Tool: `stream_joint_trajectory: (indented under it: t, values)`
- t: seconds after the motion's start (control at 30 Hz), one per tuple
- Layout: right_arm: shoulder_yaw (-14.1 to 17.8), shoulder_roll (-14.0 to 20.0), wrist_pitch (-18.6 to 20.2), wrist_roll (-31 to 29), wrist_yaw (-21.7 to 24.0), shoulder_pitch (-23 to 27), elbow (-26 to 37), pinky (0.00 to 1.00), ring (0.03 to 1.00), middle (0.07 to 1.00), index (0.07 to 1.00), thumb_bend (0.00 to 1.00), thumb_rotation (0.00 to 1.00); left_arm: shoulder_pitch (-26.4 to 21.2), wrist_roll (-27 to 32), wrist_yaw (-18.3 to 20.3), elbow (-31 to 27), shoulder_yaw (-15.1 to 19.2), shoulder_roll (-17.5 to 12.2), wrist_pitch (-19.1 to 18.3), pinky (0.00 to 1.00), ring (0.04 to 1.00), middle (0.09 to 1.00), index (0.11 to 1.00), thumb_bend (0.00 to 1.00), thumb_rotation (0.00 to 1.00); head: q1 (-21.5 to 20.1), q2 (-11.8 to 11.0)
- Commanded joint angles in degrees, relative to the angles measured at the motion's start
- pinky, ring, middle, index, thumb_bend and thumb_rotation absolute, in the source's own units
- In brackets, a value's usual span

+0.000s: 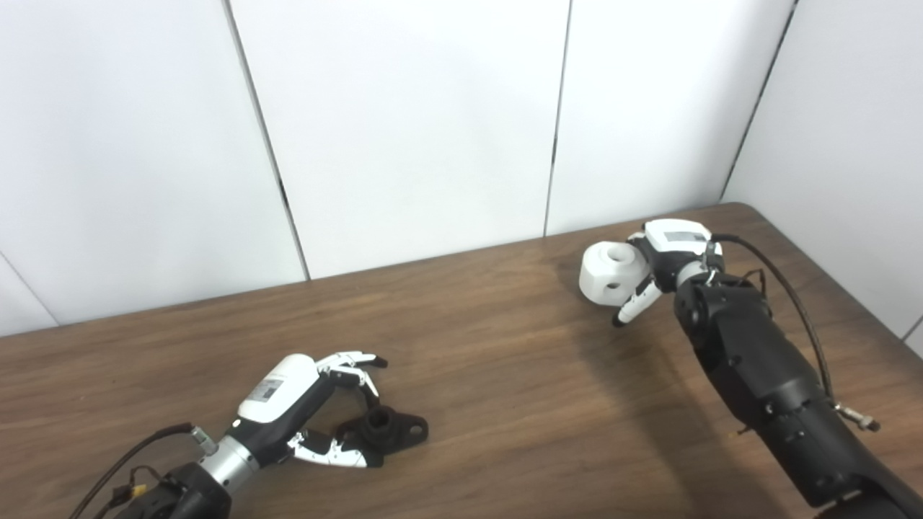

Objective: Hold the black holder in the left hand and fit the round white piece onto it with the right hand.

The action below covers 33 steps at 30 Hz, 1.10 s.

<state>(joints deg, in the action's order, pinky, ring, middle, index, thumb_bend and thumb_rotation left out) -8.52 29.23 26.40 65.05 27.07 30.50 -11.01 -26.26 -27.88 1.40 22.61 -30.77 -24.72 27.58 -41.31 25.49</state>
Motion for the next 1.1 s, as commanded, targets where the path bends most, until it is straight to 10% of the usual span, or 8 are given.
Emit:
stream_joint_trajectory:
  t: [0.0, 0.4, 0.47, 0.53, 1.07]
  values:
    - [0.4, 2.1, 0.1, -0.5, -2.8, 2.9, 0.5, 0.94, 0.969, 0.972, 0.858, 0.97, 0.36, 2.9, -1.5, 5.3, 1.0, -0.8, -2.2, -1.0, 0.7, 0.865, 0.84, 0.487, 0.52, 0.05, 0.1, 0.1]
    - [-0.3, 1.7, -1.9, -4.8, -13.2, 2.0, -1.0, 0.89, 0.884, 0.869, 0.686, 0.84, 0.25, 4.0, -2.0, 6.2, -0.5, 0.5, -1.9, -0.9, 0.69, 0.854, 0.839, 0.486, 0.52, 0.05, 0.6, 0.6]
    - [-0.4, 1.9, -3.3, -5.7, -16.2, 1.9, -1.9, 0.88, 0.848, 0.805, 0.53, 0.59, 0.17, 4.2, -1.6, 6.5, -0.9, 0.7, -2.0, -1.0, 0.69, 0.852, 0.838, 0.486, 0.52, 0.05, 0.6, 0.7]
    - [-0.7, 2.3, -4.5, -6.0, -18.4, 1.7, -2.4, 0.87, 0.825, 0.767, 0.495, 0.54, 0.15, 4.3, -1.3, 6.9, -1.4, 1.0, -2.0, -1.1, 0.69, 0.851, 0.838, 0.486, 0.52, 0.05, 0.6, 0.7]
    - [-1.5, 4.0, -5.4, -8.1, -20.8, -0.2, 0.5, 0.85, 0.787, 0.722, 0.482, 0.52, 0.14, 5.8, -1.8, 10.4, -5.5, 3.1, -1.6, -3.3, 0.68, 0.849, 0.838, 0.487, 0.52, 0.05, 4.7, 3.0]
